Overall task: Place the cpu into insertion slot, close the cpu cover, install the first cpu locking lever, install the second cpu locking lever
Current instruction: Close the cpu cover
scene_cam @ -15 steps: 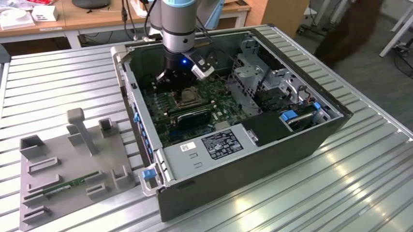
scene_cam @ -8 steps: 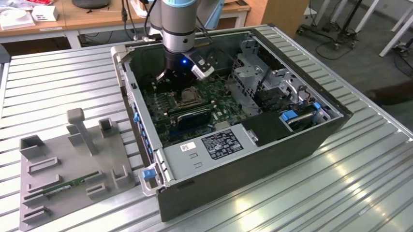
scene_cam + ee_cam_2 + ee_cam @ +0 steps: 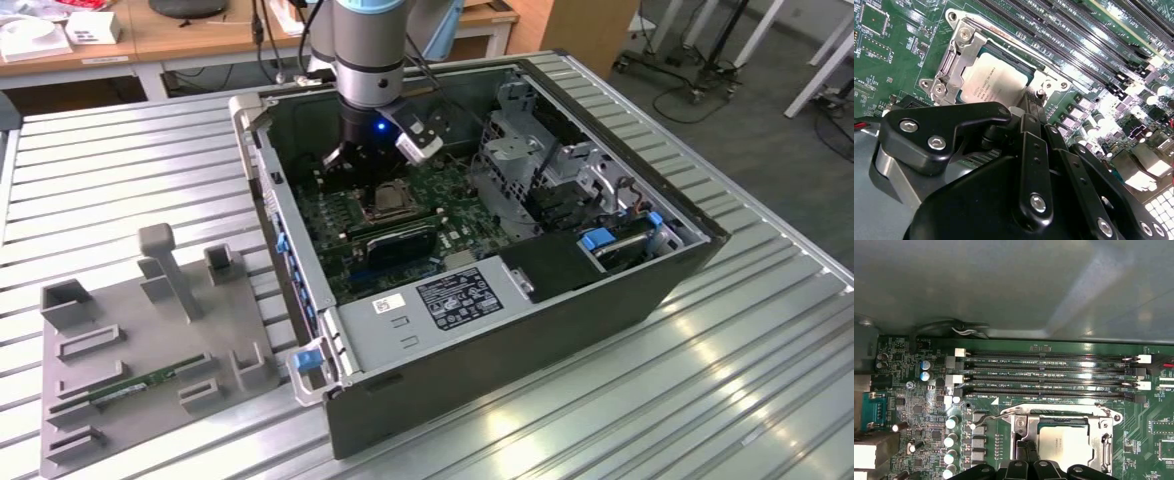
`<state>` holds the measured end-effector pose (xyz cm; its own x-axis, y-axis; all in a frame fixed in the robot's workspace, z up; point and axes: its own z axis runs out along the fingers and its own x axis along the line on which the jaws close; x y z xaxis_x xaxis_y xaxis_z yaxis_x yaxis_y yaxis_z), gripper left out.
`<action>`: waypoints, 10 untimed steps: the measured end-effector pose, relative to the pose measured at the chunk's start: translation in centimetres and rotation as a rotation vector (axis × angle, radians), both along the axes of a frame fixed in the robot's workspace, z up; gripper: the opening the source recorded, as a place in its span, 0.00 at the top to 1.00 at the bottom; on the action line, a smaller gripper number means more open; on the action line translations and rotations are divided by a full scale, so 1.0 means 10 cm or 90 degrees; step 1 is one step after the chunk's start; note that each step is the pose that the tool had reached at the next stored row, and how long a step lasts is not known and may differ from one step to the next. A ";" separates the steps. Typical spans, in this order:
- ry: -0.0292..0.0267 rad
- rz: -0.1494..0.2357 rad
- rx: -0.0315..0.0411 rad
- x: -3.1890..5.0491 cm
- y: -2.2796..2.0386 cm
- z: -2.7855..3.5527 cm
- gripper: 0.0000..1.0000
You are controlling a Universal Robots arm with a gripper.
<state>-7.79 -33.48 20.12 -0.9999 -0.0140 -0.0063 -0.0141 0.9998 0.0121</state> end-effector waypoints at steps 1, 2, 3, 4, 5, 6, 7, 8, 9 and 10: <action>0.0000 0.000 0.0000 0.000 0.000 0.000 0.89; 0.0001 0.000 -0.0001 0.000 0.000 0.001 0.89; 0.0001 0.000 -0.0002 0.000 0.000 0.001 0.89; 0.0000 0.000 -0.0005 0.000 0.000 0.000 0.89; -0.0001 0.000 -0.0017 -0.001 0.000 -0.003 0.89; -0.0002 0.000 -0.0032 -0.001 0.000 -0.007 0.89; -0.0002 0.000 -0.0052 -0.001 0.000 -0.012 0.89; -0.0002 0.000 -0.0067 0.000 -0.001 -0.015 0.89; -0.0001 0.000 -0.0079 0.000 -0.001 -0.016 0.89; 0.0000 0.000 -0.0087 0.000 -0.001 -0.017 0.89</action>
